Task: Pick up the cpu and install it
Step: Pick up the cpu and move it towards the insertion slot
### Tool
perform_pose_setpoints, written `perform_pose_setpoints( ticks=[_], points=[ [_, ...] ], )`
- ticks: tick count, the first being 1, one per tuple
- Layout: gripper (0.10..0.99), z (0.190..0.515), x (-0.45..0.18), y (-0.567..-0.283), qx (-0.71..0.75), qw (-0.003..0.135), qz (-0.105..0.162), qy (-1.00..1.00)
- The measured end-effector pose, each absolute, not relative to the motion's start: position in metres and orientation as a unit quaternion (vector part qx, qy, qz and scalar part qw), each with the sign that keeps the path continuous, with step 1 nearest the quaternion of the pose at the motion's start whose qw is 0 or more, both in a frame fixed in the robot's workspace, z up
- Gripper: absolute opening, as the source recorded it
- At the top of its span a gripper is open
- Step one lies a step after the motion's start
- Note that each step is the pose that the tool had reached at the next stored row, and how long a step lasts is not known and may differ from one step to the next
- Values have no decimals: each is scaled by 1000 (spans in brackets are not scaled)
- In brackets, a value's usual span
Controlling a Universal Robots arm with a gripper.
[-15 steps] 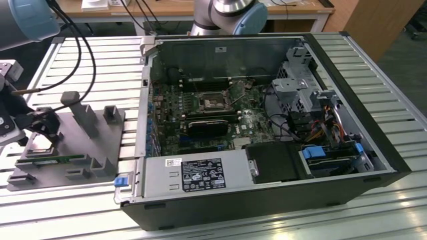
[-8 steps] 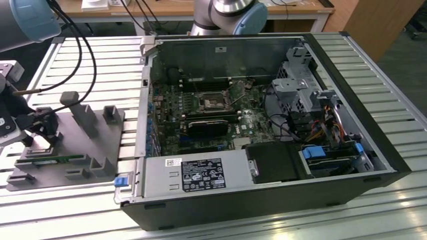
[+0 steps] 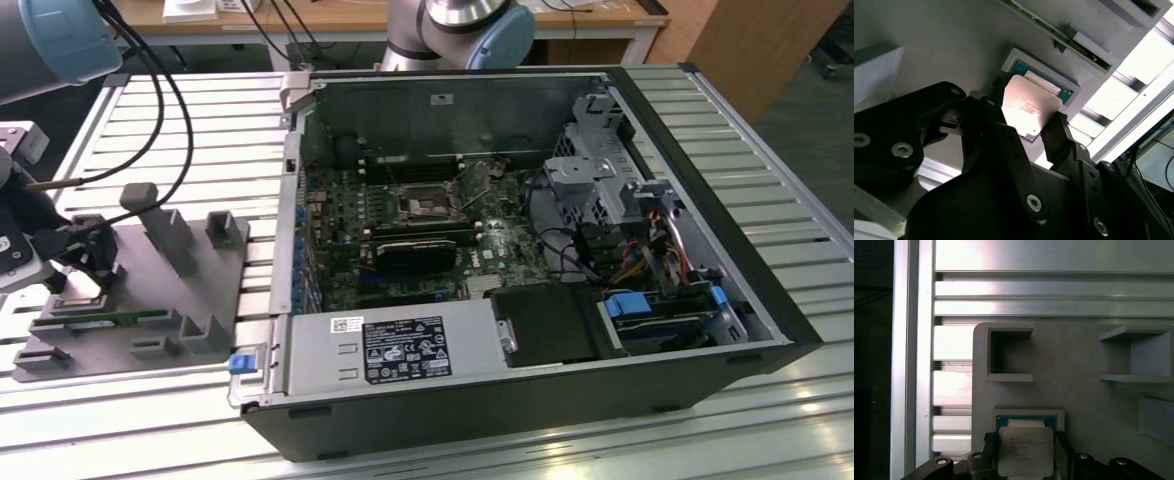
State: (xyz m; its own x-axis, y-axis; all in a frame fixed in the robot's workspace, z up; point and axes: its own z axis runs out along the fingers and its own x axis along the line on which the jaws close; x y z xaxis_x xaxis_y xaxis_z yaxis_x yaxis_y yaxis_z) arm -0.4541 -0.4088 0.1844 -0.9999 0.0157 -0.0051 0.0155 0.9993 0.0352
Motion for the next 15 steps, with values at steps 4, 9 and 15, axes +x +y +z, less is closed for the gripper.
perform_pose_setpoints(
  ticks=[4,9,15],
  points=[
    [533,184,-454,-409,8,4,18,1000],
    [533,185,-454,-409,8,4,18,1000],
    [533,191,-454,-409,8,4,18,1000]
  ],
)
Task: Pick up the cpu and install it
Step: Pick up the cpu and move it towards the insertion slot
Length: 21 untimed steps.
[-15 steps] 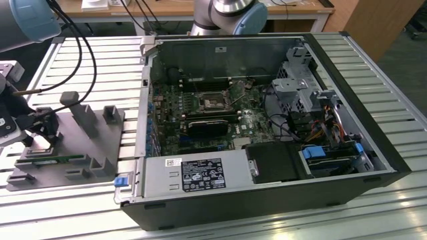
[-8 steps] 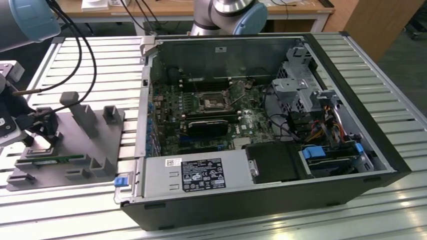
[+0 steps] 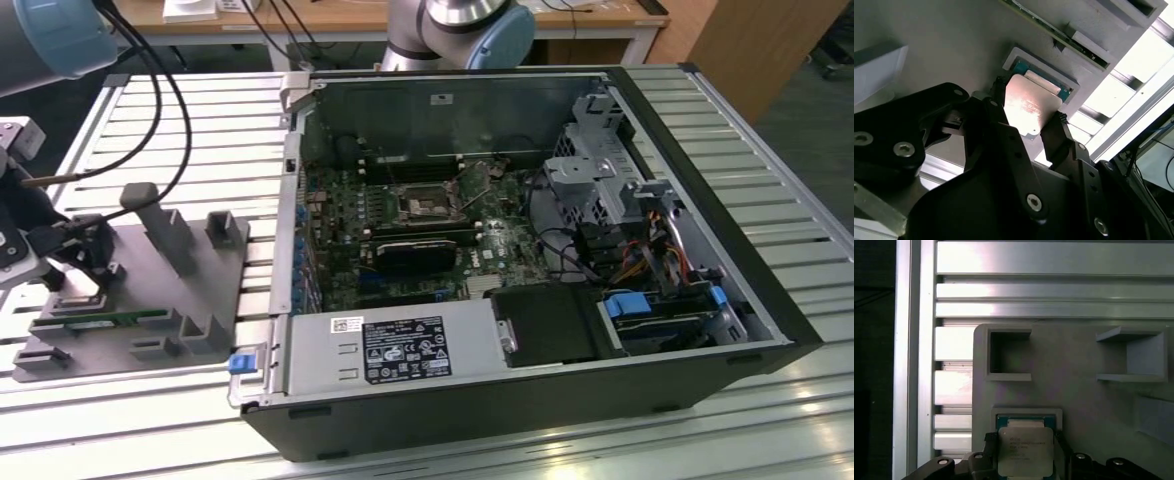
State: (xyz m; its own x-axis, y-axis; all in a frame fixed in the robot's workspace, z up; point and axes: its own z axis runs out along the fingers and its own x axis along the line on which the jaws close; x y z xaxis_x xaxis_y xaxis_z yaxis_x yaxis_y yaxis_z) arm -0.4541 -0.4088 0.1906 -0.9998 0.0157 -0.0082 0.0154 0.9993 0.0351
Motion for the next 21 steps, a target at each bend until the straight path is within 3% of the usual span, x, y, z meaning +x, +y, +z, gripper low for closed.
perform_pose_setpoints(
  ticks=[21],
  points=[
    [533,207,-454,-409,8,5,18,1000]
  ],
)
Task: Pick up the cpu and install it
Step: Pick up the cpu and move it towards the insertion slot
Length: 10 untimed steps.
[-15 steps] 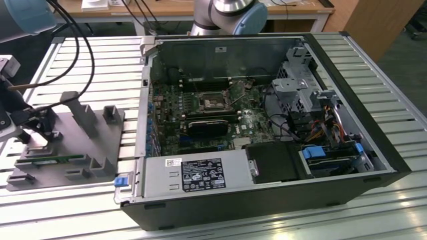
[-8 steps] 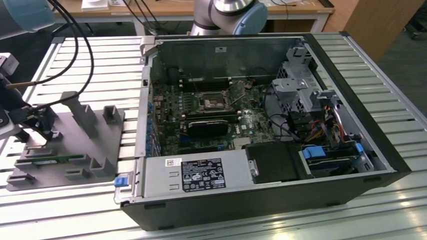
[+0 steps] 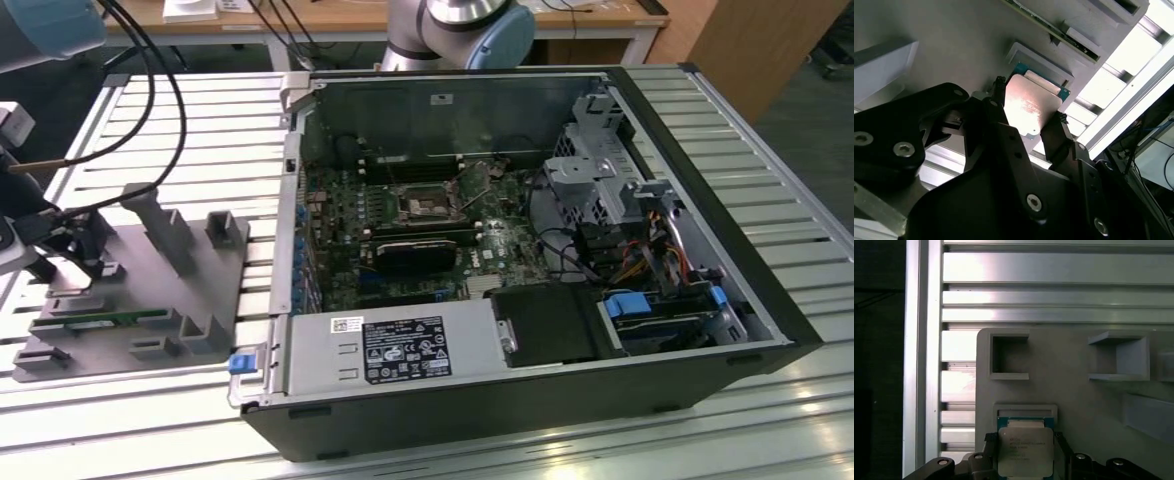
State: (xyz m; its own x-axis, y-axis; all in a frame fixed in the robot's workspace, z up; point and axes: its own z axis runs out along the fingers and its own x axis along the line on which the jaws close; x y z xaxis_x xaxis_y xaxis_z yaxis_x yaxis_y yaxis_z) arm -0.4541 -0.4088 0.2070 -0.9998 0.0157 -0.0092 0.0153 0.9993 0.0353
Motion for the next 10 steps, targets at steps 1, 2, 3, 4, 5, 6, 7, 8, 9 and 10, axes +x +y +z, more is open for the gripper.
perform_pose_setpoints(
  ticks=[1,2,3,4,5,6,7,8,9,10],
  points=[
    [533,208,-454,-409,8,5,18,1000],
    [533,208,-454,-409,8,5,18,1000],
    [533,208,-454,-409,8,5,18,1000],
    [533,208,-454,-409,8,5,18,1000],
    [533,209,-454,-409,8,5,18,1000],
    [533,209,-454,-409,8,5,18,1000],
    [533,209,-454,-409,8,5,18,1000],
    [533,210,-454,-409,8,5,18,1000],
    [533,210,-454,-409,8,5,18,1000],
    [533,210,-454,-409,8,5,18,1000]
  ],
)
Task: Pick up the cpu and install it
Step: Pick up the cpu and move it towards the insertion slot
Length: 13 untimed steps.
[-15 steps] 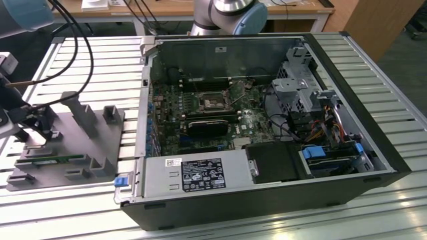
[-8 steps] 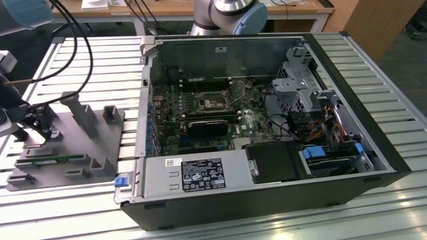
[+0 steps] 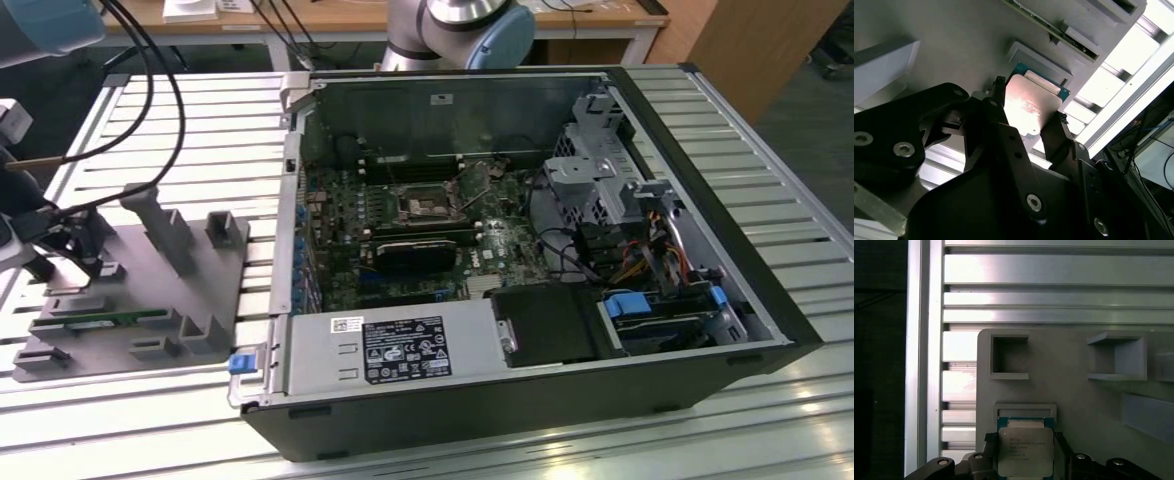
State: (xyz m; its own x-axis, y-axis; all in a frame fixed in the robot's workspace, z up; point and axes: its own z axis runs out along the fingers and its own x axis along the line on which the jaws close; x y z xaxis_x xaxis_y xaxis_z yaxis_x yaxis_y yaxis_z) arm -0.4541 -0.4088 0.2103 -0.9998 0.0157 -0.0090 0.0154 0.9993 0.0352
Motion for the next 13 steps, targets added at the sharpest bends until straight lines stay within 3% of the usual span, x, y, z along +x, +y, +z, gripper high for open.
perform_pose_setpoints(
  ticks=[13],
  points=[
    [533,216,-454,-409,8,5,18,1000]
  ],
)
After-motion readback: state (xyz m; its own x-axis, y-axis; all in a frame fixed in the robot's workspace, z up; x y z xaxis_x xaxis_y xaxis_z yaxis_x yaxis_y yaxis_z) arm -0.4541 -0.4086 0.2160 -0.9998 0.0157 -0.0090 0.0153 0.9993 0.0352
